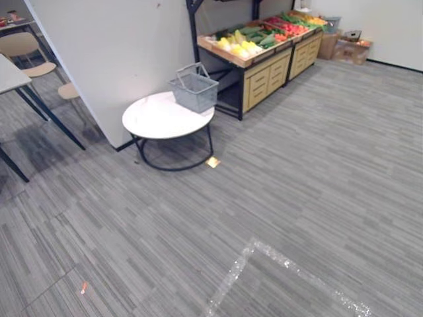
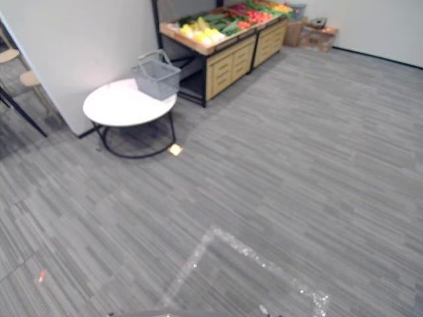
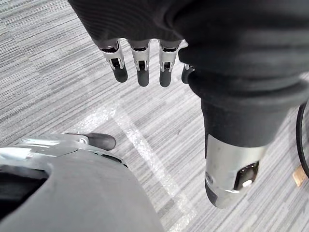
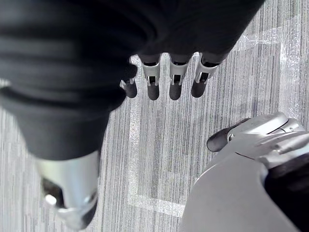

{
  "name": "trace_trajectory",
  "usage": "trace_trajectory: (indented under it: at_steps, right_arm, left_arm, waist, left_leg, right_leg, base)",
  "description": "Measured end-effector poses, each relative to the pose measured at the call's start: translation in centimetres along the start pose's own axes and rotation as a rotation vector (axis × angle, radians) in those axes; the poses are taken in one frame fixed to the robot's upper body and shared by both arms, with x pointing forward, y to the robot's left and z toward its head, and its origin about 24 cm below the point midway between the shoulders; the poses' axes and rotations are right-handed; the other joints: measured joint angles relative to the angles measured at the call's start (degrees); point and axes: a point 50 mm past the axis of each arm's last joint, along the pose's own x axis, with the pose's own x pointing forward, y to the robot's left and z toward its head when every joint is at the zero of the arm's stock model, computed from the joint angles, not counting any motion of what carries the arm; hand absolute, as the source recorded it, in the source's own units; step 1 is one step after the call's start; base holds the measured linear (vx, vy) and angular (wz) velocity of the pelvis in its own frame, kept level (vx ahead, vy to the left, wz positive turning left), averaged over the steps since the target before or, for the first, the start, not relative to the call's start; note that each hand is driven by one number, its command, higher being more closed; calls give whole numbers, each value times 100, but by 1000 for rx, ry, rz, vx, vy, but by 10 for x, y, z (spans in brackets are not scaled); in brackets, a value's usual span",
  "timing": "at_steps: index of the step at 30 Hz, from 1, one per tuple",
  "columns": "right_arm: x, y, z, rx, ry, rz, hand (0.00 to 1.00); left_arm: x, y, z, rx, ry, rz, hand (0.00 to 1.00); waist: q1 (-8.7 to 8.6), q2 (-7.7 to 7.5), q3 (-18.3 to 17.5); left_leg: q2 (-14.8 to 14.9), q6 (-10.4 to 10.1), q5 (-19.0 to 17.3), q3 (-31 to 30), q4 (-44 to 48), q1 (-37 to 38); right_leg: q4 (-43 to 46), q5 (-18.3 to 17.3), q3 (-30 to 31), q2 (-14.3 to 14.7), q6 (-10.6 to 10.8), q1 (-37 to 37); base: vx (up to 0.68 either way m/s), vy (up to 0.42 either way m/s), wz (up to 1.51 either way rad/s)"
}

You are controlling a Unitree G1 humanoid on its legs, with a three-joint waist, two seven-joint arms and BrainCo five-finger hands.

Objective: Pick vegetable in the basket

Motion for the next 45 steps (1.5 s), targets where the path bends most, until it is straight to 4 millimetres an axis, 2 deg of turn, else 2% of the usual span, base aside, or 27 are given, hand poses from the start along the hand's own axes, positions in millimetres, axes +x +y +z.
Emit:
trace_trajectory:
  at_steps: [21,22,23,24,27,29,30,31,33,34,35,36,37,39,41,44,45]
  right_arm:
    - [1,2,3,33,-10,-1,0]
    - [1,2,4,34,-12,-1,0]
    - [1,2,4,38,-14,-1,0]
    - [1,2,4,42,-15,-2,0]
    - [3,5,10,43,-29,8,0]
    - [4,9,14,42,-38,24,0]
    - [4,10,15,43,-44,31,0]
    - [4,11,15,43,-43,37,0]
    - [4,9,17,22,-52,39,0]
    - [3,8,19,7,-68,42,0]
    - [4,14,22,-14,-81,66,0]
    - [4,16,24,-24,-90,72,0]
    - [5,21,32,-35,-114,88,0]
    - [6,28,42,-41,-141,105,0]
    - [7,42,53,-88,-177,144,0]
    - [6,54,58,-131,-205,176,0]
    - [6,56,59,-128,-213,180,0]
  left_arm:
    - [0,1,0,-22,8,11,0]
    - [1,1,0,-23,7,11,0]
    - [1,2,1,-32,5,17,0]
    - [1,2,1,-41,5,20,0]
    - [1,2,3,-85,0,27,0]
    - [2,2,7,-125,-15,32,0]
    - [2,2,9,-161,-24,36,0]
    - [2,4,11,-203,-35,45,0]
    - [2,-2,13,-294,-57,53,0]
    - [1,-4,11,-330,-57,56,0]
    - [1,-4,13,-353,-70,56,0]
    - [1,-4,13,-353,-70,56,0]
    - [1,-6,14,-349,-73,49,0]
    - [1,-7,17,-346,-83,43,0]
    - [1,-9,19,-339,-93,38,0]
    - [1,-13,20,-329,-99,32,0]
    - [1,-12,19,-329,-98,35,0]
  waist:
    - [0,35,31]
    - [0,63,59]
    - [-3,17,100]
    - [-3,79,101]
    - [-6,52,185]
    - [1,22,356]
    - [2,21,471]
    - [2,-27,530]
    - [27,65,601]
    - [43,108,649]
    - [70,28,680]
    - [91,36,676]
    - [114,36,678]
    - [181,38,680]
    - [250,38,681]
    - [316,83,668]
    - [338,122,646]
  left_leg:
    - [9,11,-37,-30,3,-25]
    - [9,11,-36,-33,3,-26]
    - [11,7,-39,-39,7,-27]
    - [16,-29,-63,-36,24,-67]
    - [39,-36,-141,-47,197,-226]
    - [123,-74,-533,-46,1084,-597]
    - [206,-156,-772,-42,1928,-910]
    - [251,-178,-797,-36,2705,-1238]
    - [494,-91,-719,-57,4308,-1873]
    - [619,-55,-451,-76,5071,-2140]
    - [690,-83,-169,-48,5789,-2485]
    - [713,-70,-295,-51,5886,-2599]
    - [720,-103,-489,-57,5703,-2818]
    - [724,-98,-519,-38,4982,-2988]
    - [745,-89,-315,-23,3483,-3043]
    - [946,-201,36,-31,2072,-3005]
    - [1032,-217,96,-21,1986,-3014]
  right_leg:
    - [-61,-4,-53,12,-11,15]
    - [-24,-27,-65,12,-44,-1]
    - [66,-67,-90,12,-95,-35]
    - [198,-138,-103,13,-139,-123]
    - [541,-315,-120,12,-166,-342]
    - [752,-473,-112,-1,-211,-416]
    - [855,-621,-137,-9,-255,-399]
    - [951,-681,-159,-47,-301,-353]
    - [1170,-841,-220,-3,-321,-233]
    - [1351,-995,-254,9,-331,-113]
    - [1435,-1183,-253,-67,-397,29]
    - [1433,-1218,-251,-92,-404,74]
    - [1420,-1269,-232,-148,-390,127]
    - [1411,-1316,-198,-242,-338,120]
    - [1400,-1491,-158,-410,-203,250]
    - [1313,-1850,-91,-528,22,530]
    - [1247,-1973,-39,-554,34,647]
  base:
    - [19,-12,0]
    - [-10,-13,5]
    - [-8,-18,6]
    - [4,-14,7]
    - [36,-21,3]
    - [34,-44,5]
    - [15,-64,14]
    - [22,-76,16]
    - [65,-56,11]
    - [156,6,14]
    - [122,25,12]
    - [153,27,7]
    - [166,37,0]
    - [223,83,-8]
    - [290,165,-10]
    - [440,329,-15]
    - [602,494,-33]
